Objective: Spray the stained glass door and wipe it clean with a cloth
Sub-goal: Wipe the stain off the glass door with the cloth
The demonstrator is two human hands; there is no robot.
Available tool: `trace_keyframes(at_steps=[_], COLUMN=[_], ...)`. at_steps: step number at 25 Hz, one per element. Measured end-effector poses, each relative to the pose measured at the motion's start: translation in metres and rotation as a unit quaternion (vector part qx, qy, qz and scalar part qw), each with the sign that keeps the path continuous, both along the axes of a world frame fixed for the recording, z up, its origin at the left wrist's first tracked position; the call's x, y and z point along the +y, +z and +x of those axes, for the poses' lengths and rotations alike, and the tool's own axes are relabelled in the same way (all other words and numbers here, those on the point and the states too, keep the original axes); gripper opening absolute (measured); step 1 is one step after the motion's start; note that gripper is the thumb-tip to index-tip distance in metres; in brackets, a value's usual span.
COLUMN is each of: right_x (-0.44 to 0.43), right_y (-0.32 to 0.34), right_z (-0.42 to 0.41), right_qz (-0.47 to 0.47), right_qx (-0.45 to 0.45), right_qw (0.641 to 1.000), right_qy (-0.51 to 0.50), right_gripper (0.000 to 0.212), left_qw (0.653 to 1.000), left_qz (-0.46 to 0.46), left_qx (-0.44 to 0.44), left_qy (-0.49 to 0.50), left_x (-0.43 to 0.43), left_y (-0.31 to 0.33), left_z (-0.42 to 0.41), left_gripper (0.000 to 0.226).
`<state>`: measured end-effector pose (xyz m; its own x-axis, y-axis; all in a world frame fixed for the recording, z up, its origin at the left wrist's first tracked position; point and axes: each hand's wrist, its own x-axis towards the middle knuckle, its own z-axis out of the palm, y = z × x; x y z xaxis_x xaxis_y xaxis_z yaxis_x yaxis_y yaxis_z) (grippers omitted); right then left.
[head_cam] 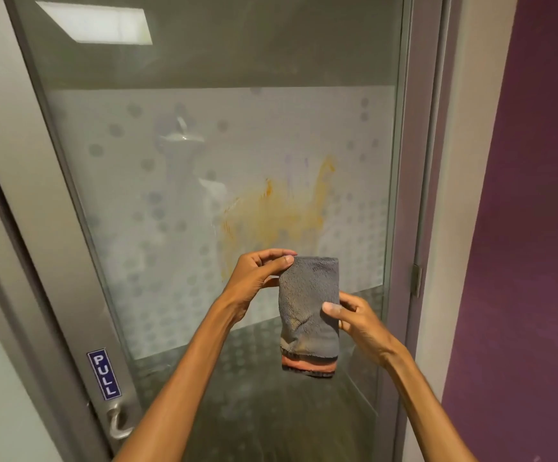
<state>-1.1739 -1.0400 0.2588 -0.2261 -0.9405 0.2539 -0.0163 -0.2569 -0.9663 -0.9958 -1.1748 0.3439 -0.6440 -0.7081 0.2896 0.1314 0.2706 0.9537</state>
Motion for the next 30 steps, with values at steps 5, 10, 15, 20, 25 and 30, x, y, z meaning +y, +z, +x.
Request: trace_keyframes(at_steps=[5,10,15,20,25,30], right_x=[-0.021,-0.041,-0.063,-0.121,-0.163,-0.181], right_y=[0.011,0.047,0.098,0.155,0.142,0.131], right_z=[0.0,-0.034,-0.098,-0.122,-0.137,-0.145], right_qz=[-0.047,-0.042,-0.165,-0.17,-0.22,-0.256], right_qx=[-0.07,-0.176,-0.015,0.179,0.264,0.283], right_qw=[0.994,0.967,0.887,0.807,0.782,0.818], right_qy=[-0.063,-0.181,-0.432,-0.536,-0.519,-0.431], right_gripper=[0.042,0.032,0.041,0.033,0.027,0.056], left_qw=[1.0,0.937,0.695,0.637,0.612,0.585], left_qz=[-0.006,-0.305,-0.567,-0.542,-0.539,-0.552], left_qx=[0.007,0.046,0.047,-0.073,-0.146,-0.136], left_qy=[-0.024,0.164,0.439,0.543,0.56,0.578], left_x=[-0.032,-0.065,-0.109,-0.146,-0.166,-0.176], left_y=[0.004,0.022,0.057,0.077,0.07,0.068], left_z=[-0.011,0.009,0.067,0.106,0.106,0.101], left_gripper=[0.017,0.03,0.036,0.058,0.067,0.069])
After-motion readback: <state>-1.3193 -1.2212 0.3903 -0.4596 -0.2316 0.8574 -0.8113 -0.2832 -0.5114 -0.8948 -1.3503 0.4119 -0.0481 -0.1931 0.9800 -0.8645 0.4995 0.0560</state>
